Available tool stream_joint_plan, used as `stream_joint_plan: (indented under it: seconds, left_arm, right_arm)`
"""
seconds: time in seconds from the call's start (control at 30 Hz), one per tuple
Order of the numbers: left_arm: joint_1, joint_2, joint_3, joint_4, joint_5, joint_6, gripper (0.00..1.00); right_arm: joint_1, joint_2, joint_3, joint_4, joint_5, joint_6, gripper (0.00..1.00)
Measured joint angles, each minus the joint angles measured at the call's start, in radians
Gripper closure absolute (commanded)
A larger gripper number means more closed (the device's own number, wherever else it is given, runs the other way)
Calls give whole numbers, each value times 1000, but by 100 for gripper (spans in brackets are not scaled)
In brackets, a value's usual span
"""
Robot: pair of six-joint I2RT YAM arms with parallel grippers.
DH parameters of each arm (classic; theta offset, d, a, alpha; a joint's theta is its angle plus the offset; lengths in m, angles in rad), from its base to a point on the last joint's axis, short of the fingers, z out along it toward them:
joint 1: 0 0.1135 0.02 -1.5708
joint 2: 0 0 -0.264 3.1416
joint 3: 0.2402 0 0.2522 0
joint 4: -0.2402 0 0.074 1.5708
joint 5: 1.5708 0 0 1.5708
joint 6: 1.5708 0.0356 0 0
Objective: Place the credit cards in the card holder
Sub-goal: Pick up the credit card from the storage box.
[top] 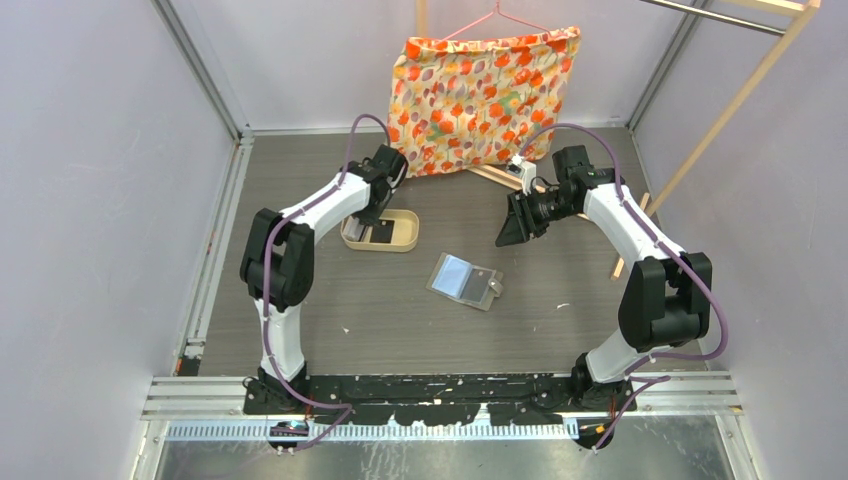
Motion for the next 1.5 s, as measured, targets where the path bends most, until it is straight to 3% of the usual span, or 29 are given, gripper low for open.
stream_joint_plan:
  seconds: [0.67, 1.13, 1.5]
  left_arm:
    - [-8, -9, 0, -10, 31, -16, 99]
    - [-8, -31, 6, -33, 103, -21, 100]
    - [-8, -132, 8, -35, 273, -31, 100]
  right_arm:
    - [0, 0, 0, 0, -1, -2, 59]
    - [0, 0, 0, -1, -3, -3, 59]
    - [0, 0, 0, -13, -4, -13, 59]
